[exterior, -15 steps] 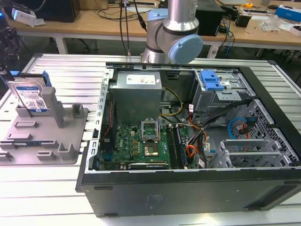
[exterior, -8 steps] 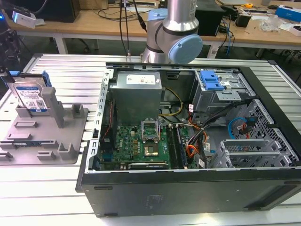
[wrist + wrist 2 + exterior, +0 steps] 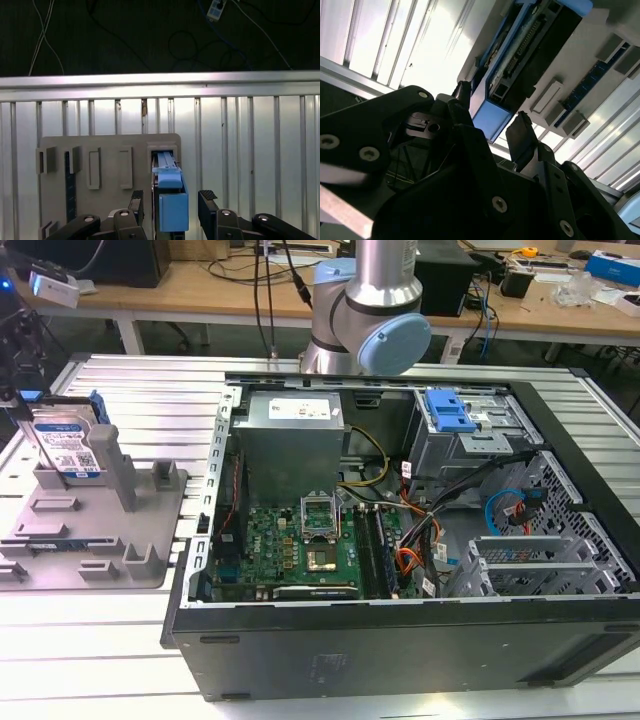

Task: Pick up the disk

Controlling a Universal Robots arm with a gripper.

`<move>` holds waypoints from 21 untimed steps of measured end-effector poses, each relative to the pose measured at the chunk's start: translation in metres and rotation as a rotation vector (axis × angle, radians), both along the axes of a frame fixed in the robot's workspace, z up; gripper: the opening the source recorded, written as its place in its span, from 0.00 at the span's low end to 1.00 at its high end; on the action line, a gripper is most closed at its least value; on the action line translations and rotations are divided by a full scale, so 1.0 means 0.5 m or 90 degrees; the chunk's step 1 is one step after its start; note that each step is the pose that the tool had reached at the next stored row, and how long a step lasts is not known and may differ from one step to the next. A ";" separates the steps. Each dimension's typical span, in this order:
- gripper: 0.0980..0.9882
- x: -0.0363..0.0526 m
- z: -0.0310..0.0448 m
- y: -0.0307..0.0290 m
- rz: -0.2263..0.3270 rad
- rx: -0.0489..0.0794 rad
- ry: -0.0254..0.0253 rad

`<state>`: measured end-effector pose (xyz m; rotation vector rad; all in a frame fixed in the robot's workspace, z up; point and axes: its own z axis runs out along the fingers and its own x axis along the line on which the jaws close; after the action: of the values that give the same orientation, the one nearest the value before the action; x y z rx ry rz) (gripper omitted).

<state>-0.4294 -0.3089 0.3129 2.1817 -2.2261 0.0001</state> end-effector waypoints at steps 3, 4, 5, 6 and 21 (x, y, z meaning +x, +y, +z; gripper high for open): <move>0.52 0.000 -0.005 0.000 0.000 0.000 0.0000; 0.52 0.000 -0.007 0.000 0.000 0.000 0.0000; 0.52 0.000 -0.008 0.000 0.000 0.000 0.0000; 0.52 0.000 -0.010 0.000 0.000 0.000 0.0000; 0.30 0.000 -0.030 0.000 0.000 0.000 0.0001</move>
<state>-0.4295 -0.3089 0.2981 2.1815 -2.2260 0.0001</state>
